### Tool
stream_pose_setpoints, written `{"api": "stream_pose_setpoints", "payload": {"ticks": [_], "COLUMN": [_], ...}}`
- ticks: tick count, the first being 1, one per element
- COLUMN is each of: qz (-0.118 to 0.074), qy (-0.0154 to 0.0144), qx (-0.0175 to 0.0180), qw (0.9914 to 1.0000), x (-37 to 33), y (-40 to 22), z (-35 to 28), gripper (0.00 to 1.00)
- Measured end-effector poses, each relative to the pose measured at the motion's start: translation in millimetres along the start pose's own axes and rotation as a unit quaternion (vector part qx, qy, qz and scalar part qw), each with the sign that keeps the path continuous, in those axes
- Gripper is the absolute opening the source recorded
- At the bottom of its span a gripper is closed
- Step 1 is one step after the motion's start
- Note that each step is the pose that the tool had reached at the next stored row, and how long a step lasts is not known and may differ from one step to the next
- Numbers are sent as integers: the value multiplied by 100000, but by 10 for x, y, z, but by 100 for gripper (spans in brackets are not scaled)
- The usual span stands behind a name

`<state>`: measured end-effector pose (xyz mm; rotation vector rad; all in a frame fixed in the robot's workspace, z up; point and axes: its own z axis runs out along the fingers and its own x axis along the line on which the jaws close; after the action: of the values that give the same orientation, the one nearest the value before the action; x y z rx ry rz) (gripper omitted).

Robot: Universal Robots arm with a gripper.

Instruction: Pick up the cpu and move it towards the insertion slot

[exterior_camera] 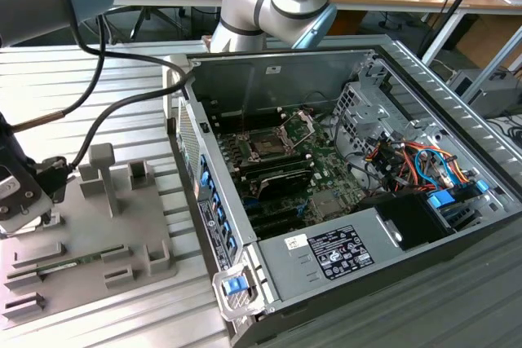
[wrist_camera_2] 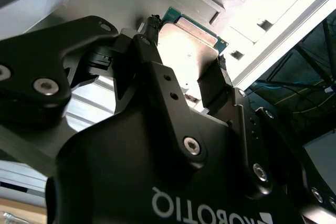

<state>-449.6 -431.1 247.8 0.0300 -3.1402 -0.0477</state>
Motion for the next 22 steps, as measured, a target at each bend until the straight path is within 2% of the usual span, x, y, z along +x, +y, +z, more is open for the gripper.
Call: {"api": "stream_pose_setpoints", "payload": {"ticks": [22], "qz": [0], "qy": [2], "qx": [0], "qw": [100000], "x": [0], "y": [4], "z": [-128], "gripper": [55]}}
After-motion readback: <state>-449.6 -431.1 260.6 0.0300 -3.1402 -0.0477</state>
